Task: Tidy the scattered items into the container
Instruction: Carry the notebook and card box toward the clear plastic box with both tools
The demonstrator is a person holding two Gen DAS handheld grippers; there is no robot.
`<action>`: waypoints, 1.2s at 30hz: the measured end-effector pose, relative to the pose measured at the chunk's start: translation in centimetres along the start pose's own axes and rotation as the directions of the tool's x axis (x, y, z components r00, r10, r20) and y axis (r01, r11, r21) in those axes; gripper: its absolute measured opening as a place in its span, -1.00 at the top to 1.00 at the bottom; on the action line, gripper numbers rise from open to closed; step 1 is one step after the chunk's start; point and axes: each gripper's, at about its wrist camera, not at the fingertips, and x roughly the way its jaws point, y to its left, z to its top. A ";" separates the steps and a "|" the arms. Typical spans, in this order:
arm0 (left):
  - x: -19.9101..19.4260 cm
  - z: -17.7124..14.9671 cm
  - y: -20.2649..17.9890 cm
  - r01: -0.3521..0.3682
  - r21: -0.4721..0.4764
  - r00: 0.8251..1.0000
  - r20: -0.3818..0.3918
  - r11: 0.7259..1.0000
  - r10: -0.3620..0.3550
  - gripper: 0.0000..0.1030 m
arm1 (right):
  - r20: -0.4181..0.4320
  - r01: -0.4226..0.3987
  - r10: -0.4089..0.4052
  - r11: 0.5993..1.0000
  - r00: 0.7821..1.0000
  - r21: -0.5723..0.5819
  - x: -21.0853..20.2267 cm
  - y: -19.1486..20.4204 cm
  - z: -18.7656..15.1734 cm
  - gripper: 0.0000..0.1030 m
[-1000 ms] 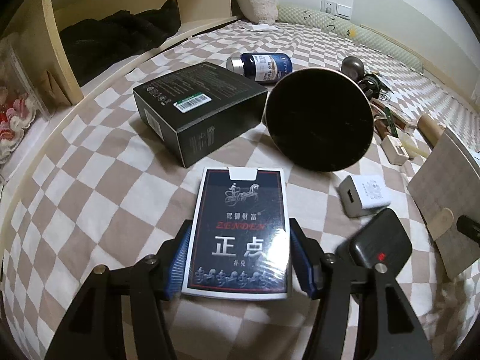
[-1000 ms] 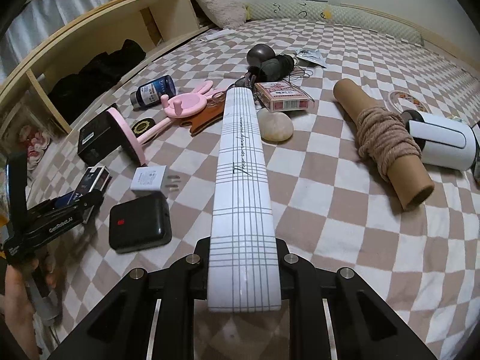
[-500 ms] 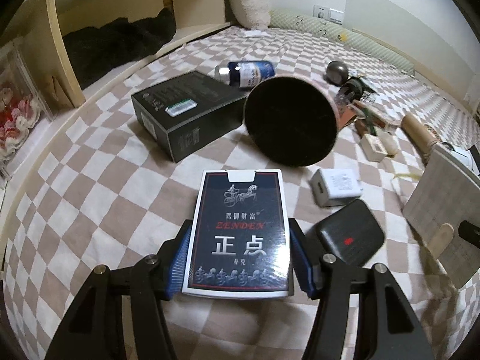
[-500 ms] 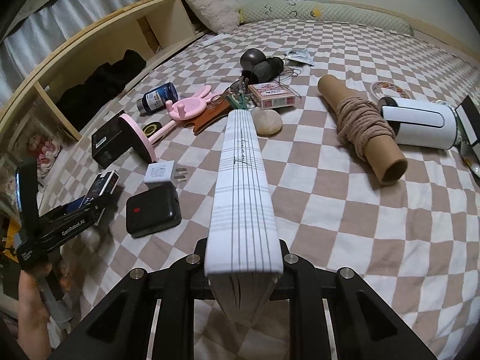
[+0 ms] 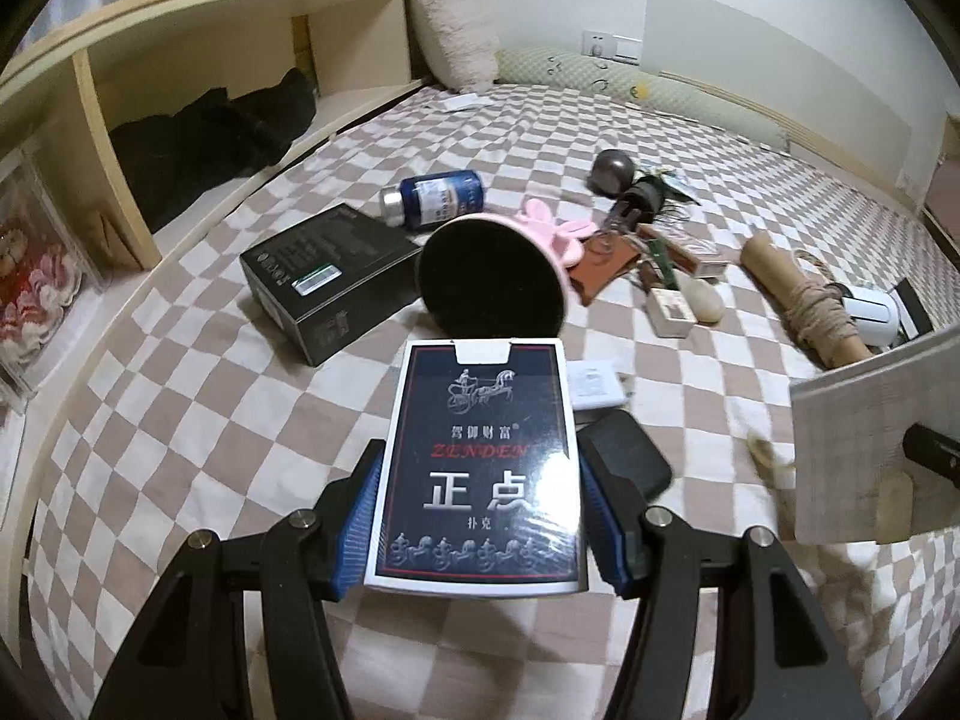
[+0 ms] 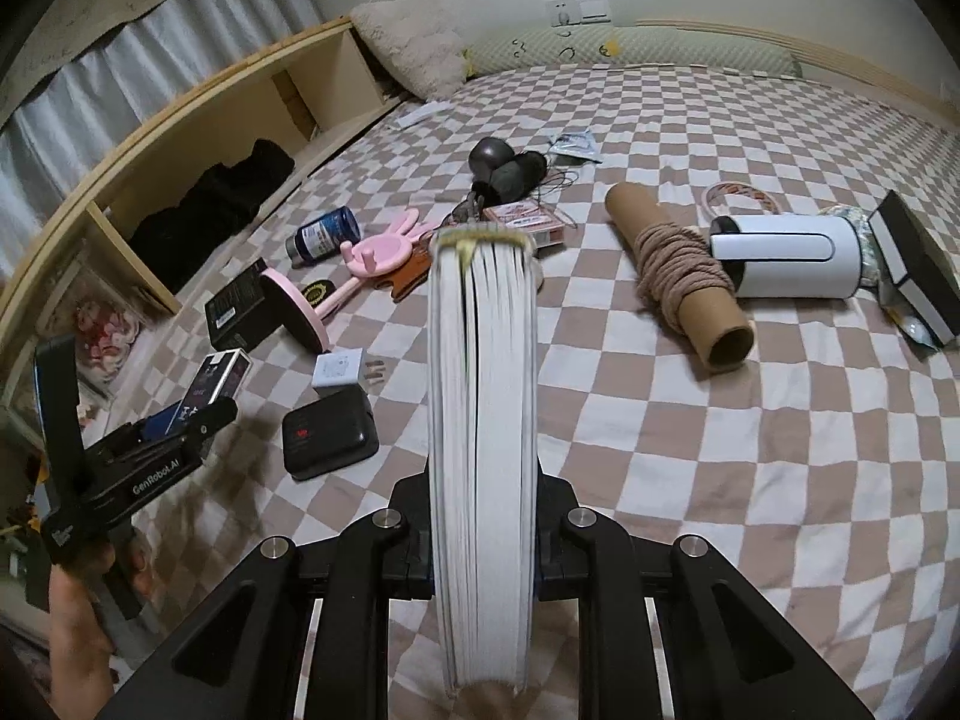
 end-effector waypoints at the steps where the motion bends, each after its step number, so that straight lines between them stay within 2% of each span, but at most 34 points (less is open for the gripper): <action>1: -0.3 0.0 -0.3 0.005 0.003 1.000 0.001 1.000 -0.005 -0.16 | 0.002 0.001 -0.001 1.000 1.000 0.004 -0.3 -0.1 0.0 0.61; 7: -1.6 0.3 -2.0 0.027 0.019 1.000 0.010 0.999 -0.027 -0.16 | 0.002 0.020 -0.020 0.999 1.000 0.028 -1.2 -0.8 -0.3 0.61; 16: -3.3 0.9 -4.2 0.041 0.046 0.999 0.020 0.998 -0.041 -0.16 | -0.026 0.029 -0.026 0.992 0.999 0.124 -1.6 -3.2 -1.1 0.61; 26: -6.4 2.5 -6.5 0.054 0.062 0.997 0.058 0.997 -0.057 -0.16 | 0.070 0.063 -0.073 0.990 0.995 0.127 -6.5 -3.6 1.0 0.61; 36: -11.1 5.3 -8.6 0.073 0.096 0.987 0.135 0.993 -0.086 -0.16 | 0.153 0.045 -0.070 0.986 0.986 0.161 -12.4 -4.2 3.7 0.61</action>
